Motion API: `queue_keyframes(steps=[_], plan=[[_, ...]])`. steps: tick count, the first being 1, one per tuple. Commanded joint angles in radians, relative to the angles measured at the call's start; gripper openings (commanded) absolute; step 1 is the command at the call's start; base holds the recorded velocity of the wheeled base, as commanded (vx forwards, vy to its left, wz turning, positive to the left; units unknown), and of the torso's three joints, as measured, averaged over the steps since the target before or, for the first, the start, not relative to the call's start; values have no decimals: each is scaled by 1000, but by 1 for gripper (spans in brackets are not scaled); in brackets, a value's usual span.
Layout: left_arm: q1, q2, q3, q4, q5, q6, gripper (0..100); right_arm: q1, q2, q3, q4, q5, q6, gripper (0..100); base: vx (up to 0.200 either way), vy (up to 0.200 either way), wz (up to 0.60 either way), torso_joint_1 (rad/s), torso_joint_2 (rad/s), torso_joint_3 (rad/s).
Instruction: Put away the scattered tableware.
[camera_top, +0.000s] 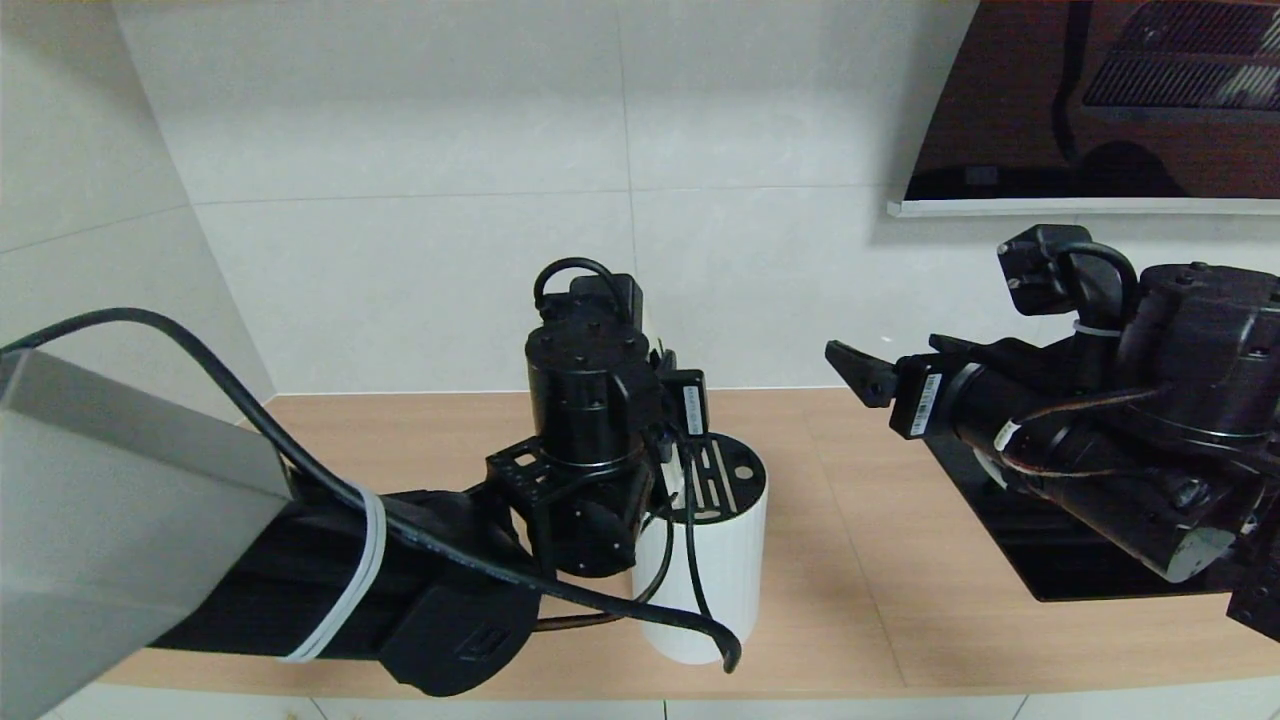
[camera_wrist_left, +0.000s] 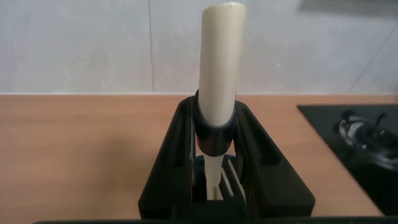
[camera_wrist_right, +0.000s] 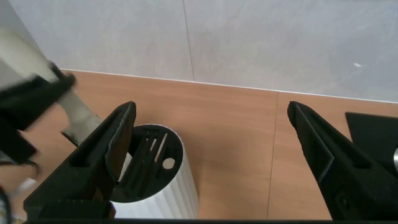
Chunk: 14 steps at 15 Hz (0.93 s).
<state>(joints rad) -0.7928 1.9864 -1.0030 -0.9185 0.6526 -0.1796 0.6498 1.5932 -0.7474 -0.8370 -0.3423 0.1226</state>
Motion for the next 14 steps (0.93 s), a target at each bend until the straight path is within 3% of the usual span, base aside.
queue_keyframes(steps=[1, 4, 14], plan=[[-25, 22, 21, 6, -22, -14, 0, 1, 2, 0, -1, 0, 0, 100, 0, 0, 0, 0, 0, 0], [-29, 45, 27, 12, -60, -37, 0, 1, 2, 0, -1, 0, 0, 100, 0, 0, 0, 0, 0, 0], [-29, 60, 27, 29, -59, -49, 0, 1, 4, 2, -1, 0, 0, 100, 0, 0, 0, 0, 0, 0]])
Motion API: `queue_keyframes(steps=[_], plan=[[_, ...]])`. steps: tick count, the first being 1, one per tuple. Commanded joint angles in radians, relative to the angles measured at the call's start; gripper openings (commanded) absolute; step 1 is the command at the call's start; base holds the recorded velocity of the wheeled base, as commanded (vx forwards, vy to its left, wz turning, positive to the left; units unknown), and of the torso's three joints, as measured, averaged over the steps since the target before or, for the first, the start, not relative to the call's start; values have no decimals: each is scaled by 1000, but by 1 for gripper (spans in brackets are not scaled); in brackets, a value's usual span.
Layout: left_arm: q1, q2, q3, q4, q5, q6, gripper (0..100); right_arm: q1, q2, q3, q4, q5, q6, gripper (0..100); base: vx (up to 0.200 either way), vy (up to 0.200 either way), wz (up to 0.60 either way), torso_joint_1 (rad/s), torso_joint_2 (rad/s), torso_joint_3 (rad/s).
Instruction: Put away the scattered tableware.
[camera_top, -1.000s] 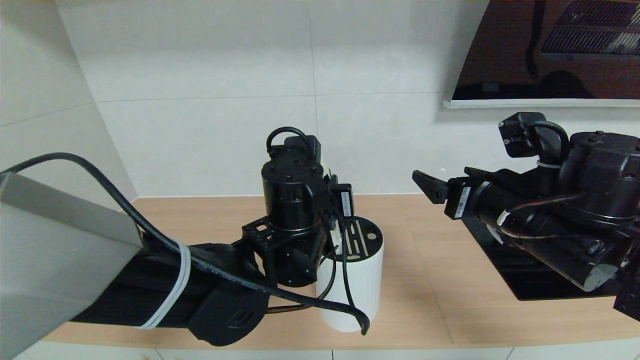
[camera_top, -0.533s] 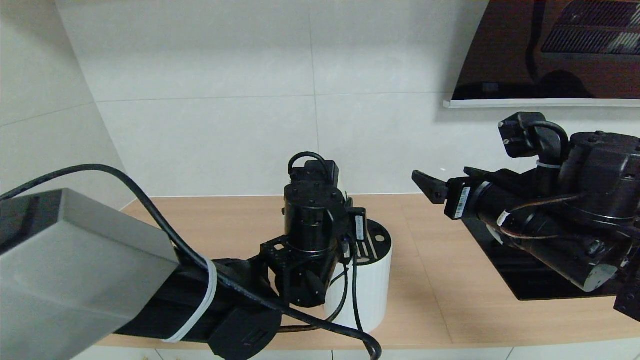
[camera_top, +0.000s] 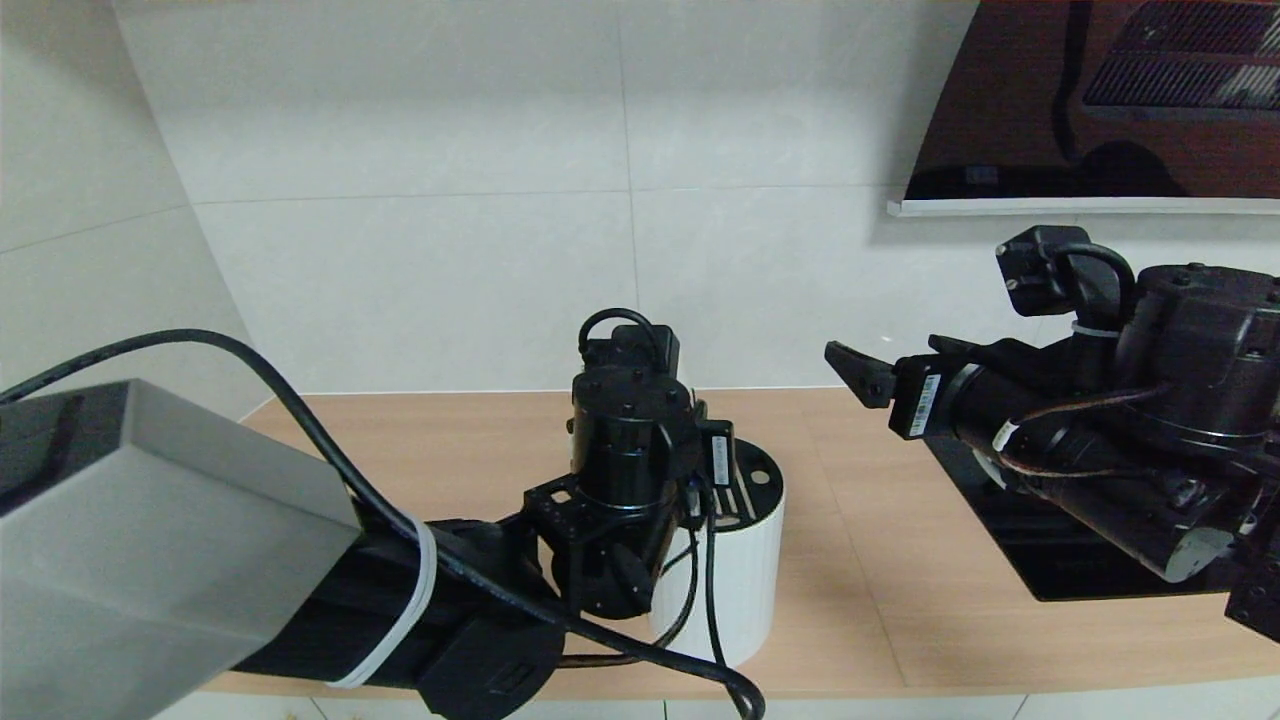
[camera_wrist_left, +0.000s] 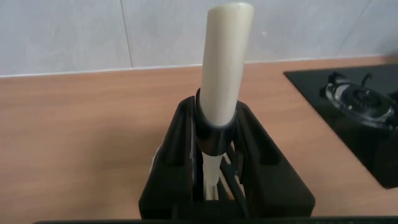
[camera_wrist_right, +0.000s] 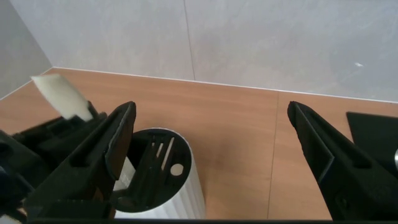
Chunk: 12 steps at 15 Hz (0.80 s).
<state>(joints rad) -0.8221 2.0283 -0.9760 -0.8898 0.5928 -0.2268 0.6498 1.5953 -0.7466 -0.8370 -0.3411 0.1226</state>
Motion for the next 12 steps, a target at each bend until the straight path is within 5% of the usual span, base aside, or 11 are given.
queue_keyframes(steps=[1, 9, 10, 12], plan=[[0, 27, 0, 6, -1, -3, 0, 1, 2, 1, -1, 1, 0, 100, 0, 0, 0, 0, 0, 0], [-2, 47, 6, 28, -1, -23, 0, 1, 3, 3, -2, 1, 0, 100, 0, 0, 0, 0, 0, 0], [-2, 46, 5, 28, -1, -23, 100, 1, 3, 3, -1, 1, 0, 100, 0, 0, 0, 0, 0, 0], [-2, 40, 5, 28, -1, -23, 100, 1, 3, 3, -1, 1, 0, 100, 0, 0, 0, 0, 0, 0]])
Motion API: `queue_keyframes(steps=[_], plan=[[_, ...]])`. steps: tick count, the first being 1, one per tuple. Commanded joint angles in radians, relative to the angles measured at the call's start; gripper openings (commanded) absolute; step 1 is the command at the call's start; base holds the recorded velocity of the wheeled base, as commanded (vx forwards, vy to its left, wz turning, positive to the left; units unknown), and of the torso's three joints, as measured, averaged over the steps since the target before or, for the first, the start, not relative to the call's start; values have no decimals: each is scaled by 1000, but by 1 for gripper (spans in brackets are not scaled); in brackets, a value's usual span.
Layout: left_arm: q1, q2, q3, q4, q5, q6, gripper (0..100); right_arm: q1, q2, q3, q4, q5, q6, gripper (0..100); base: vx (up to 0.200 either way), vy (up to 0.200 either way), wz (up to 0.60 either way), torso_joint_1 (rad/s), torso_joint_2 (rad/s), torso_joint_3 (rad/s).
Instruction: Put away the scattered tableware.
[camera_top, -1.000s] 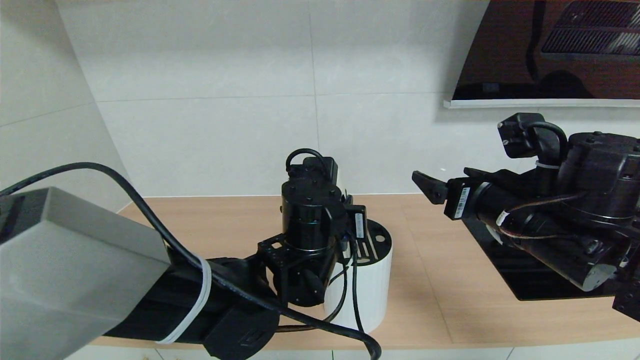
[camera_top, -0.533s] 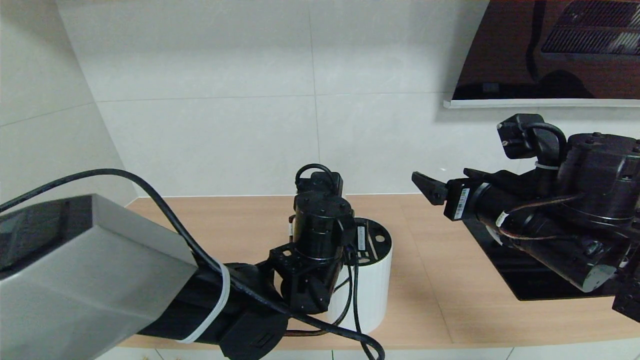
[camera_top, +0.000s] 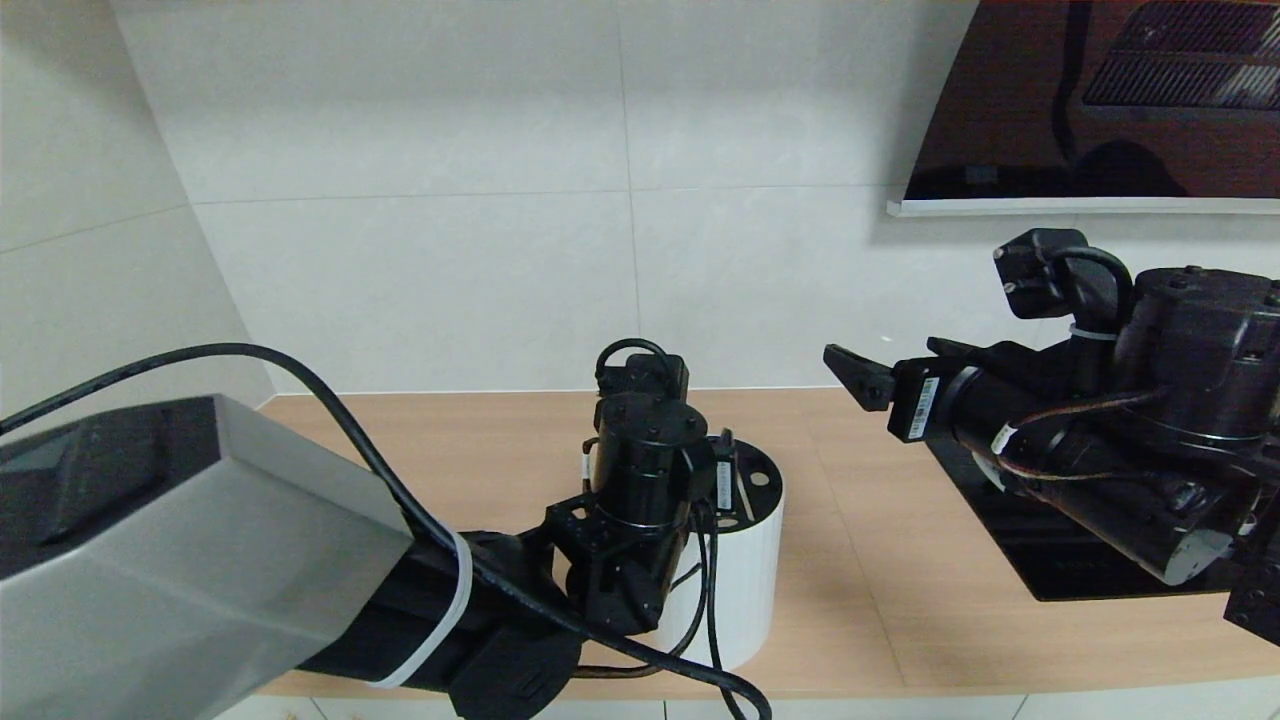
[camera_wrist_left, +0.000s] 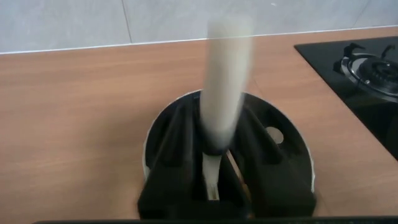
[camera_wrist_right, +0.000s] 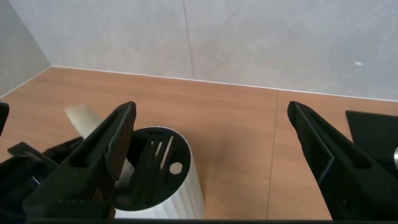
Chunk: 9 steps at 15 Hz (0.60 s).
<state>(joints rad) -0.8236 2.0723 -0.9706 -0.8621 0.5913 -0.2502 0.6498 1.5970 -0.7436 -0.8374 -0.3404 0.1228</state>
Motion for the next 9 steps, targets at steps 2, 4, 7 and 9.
queue_keyframes(steps=[2, 4, 7, 9], plan=[[0, -3, 0, 0, 1, 0, 100, 1, 1, 0, -2, 0, 0, 100, 0, 0, 0, 0, 0, 0], [0, -3, 0, 0, 1, 0, 100, 2, 1, 1, -2, 0, 0, 100, 0, 0, 0, 0, 0, 0], [9, -72, 7, -2, 4, 0, 100, 1, -2, -2, -2, 1, 1, 100, 0, 0, 0, 0, 0, 0], [50, -215, 47, -3, -13, 0, 100, -1, -8, -5, -6, 1, 3, 100, 0, 0, 0, 0, 0, 0]])
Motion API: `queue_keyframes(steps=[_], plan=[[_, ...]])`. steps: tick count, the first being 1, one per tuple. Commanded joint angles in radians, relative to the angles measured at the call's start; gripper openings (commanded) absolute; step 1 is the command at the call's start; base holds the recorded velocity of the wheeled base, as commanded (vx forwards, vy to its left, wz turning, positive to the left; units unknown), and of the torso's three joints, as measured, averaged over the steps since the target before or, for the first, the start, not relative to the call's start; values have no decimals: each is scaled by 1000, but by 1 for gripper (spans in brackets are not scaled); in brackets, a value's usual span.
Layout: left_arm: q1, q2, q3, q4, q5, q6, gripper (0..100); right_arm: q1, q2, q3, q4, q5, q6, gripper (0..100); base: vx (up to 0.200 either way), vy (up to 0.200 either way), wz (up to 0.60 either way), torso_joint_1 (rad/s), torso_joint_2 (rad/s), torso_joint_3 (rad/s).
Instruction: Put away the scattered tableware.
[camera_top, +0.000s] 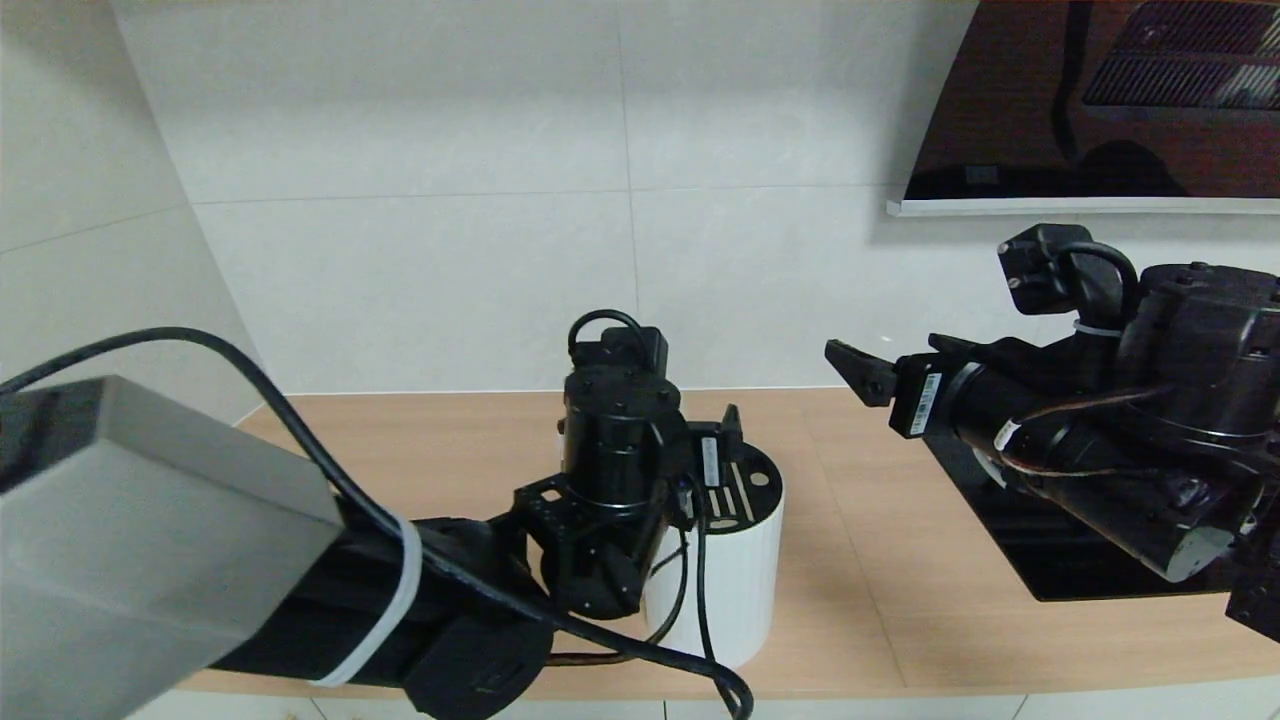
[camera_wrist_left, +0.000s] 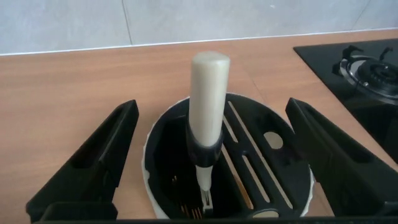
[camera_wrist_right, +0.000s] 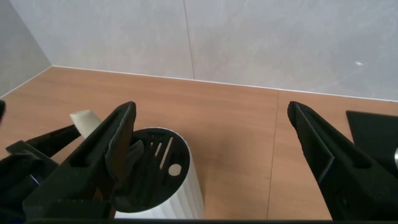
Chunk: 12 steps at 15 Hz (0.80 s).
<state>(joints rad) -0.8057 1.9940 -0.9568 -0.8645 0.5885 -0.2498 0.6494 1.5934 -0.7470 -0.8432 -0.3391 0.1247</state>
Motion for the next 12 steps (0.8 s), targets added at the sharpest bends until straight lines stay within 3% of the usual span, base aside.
queue_keyframes(steps=[1, 4, 5, 7, 8, 10, 12], plan=[[66, -239, 78, -4, -59, 0, 100, -4, -7, 2, -2, -1, 0, 100, 0, 0, 0, 0, 0, 0], [128, -482, 174, 33, -180, 7, 100, -47, -43, 11, 0, 5, -11, 100, 0, 0, 0, 0, 0, 0], [137, -529, 185, 53, -191, 10, 100, -60, -53, 12, 0, 11, -28, 100, 0, 0, 0, 0, 0, 0], [209, -676, 242, 128, -222, 10, 100, -103, -119, 25, 1, 8, -56, 100, 0, 0, 0, 0, 0, 0], [266, -778, 291, 174, -268, 6, 100, -152, -185, 77, 4, 15, -56, 100, 0, 0, 0, 0, 0, 0], [306, -922, 378, 236, -306, 1, 100, -174, -294, 164, 7, 22, -57, 100, 0, 0, 0, 0, 0, 0], [329, -1164, 464, 358, -323, 3, 100, -198, -507, 284, 12, 40, -69, 100, 0, 0, 0, 0, 0, 0]])
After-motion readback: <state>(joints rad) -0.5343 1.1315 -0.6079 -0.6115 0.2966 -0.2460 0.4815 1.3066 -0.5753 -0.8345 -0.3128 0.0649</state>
